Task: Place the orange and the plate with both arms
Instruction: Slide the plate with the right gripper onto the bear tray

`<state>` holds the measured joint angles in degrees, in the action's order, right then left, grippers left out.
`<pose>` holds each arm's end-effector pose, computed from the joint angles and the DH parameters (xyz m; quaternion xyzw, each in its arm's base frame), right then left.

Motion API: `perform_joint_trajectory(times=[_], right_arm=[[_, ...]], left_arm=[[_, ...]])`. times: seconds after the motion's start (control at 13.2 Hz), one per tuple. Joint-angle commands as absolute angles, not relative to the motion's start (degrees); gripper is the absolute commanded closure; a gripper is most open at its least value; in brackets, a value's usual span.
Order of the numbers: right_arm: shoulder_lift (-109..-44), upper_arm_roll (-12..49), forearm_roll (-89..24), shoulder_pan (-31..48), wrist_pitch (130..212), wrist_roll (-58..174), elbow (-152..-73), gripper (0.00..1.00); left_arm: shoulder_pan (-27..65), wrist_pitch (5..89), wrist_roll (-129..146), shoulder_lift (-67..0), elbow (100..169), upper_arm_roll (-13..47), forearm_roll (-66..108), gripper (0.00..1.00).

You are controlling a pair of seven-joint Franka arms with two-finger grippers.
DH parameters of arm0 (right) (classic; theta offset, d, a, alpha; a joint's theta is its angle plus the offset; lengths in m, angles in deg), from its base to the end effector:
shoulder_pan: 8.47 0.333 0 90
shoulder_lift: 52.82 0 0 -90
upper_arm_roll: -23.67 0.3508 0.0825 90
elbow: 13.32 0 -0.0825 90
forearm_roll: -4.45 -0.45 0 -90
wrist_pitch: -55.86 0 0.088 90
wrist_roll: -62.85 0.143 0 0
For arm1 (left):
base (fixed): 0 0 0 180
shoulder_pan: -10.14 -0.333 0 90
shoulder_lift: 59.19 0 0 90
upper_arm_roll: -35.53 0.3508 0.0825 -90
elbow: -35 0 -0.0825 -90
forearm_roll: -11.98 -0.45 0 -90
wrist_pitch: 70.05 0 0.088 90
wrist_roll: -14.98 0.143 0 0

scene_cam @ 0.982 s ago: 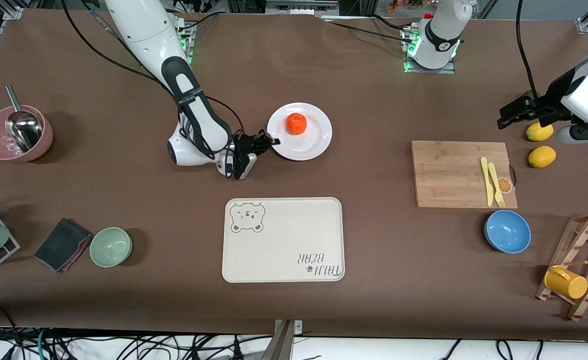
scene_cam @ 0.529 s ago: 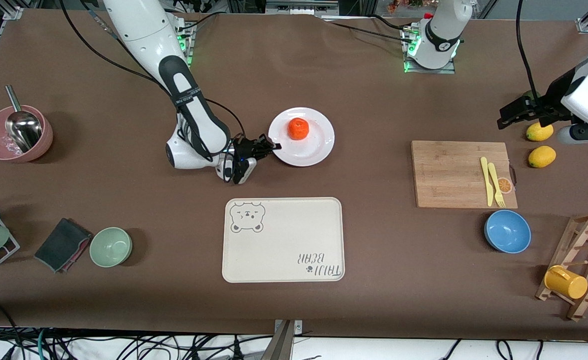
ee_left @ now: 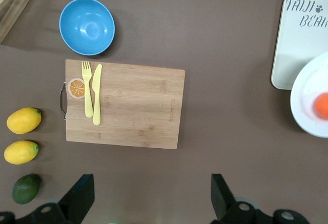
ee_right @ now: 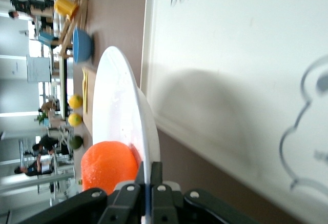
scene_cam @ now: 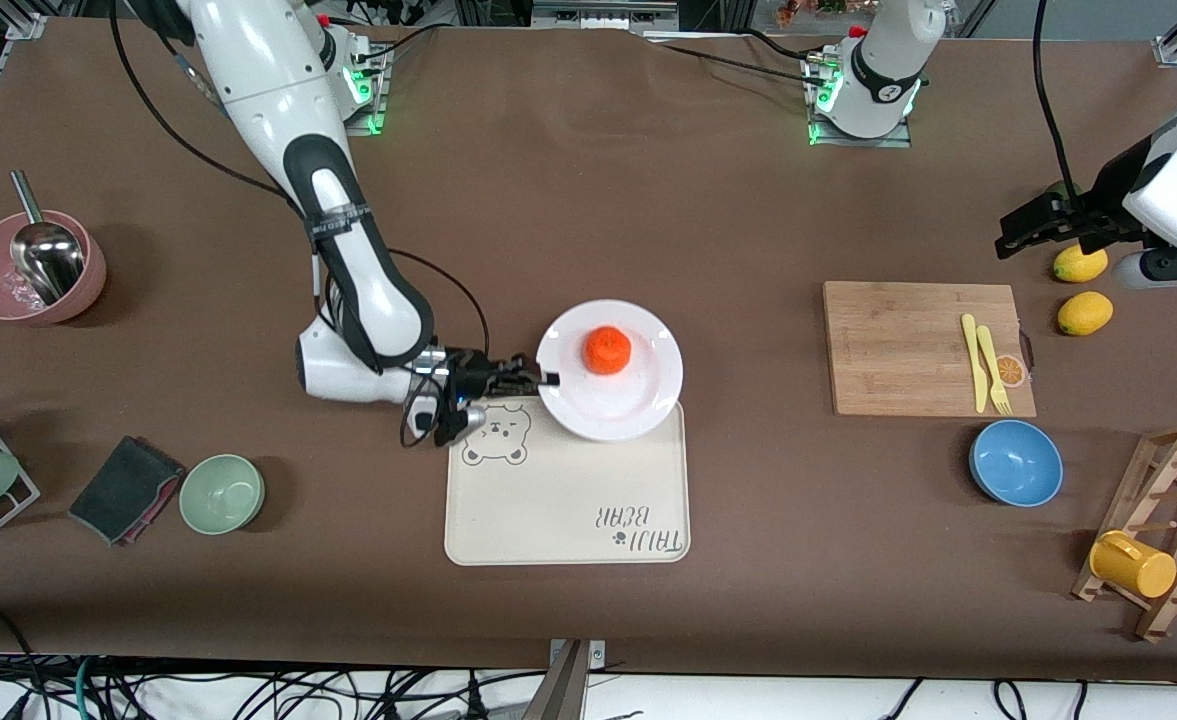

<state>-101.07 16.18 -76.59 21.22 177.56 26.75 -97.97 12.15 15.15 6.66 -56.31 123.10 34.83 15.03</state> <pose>0.7079 0.3876 0.1455 -0.8739 -0.0538 0.0054 0.4831 0.6235 -0.0373 0.6031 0.9972 0.0480 -0.0528 0.0219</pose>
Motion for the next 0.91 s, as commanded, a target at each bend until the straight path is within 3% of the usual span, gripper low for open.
perform_joint_trajectory(times=[0.0,0.23,0.83], right_arm=[[-110.63,16.47,-76.94,19.66,179.86,35.32,-81.83,1.00],[-115.39,16.47,-77.12,19.22,186.18,37.71,-75.29,1.00],[-117.24,16.56,-77.38,18.25,186.64,37.54,-76.42,0.99]], left_arm=[[11.90,14.50,7.60,-55.85,122.01,34.82,14.71,0.00],[11.90,14.50,7.60,-55.85,122.01,34.82,14.71,0.00],[11.90,14.41,7.51,-55.85,121.92,34.73,14.71,0.00]])
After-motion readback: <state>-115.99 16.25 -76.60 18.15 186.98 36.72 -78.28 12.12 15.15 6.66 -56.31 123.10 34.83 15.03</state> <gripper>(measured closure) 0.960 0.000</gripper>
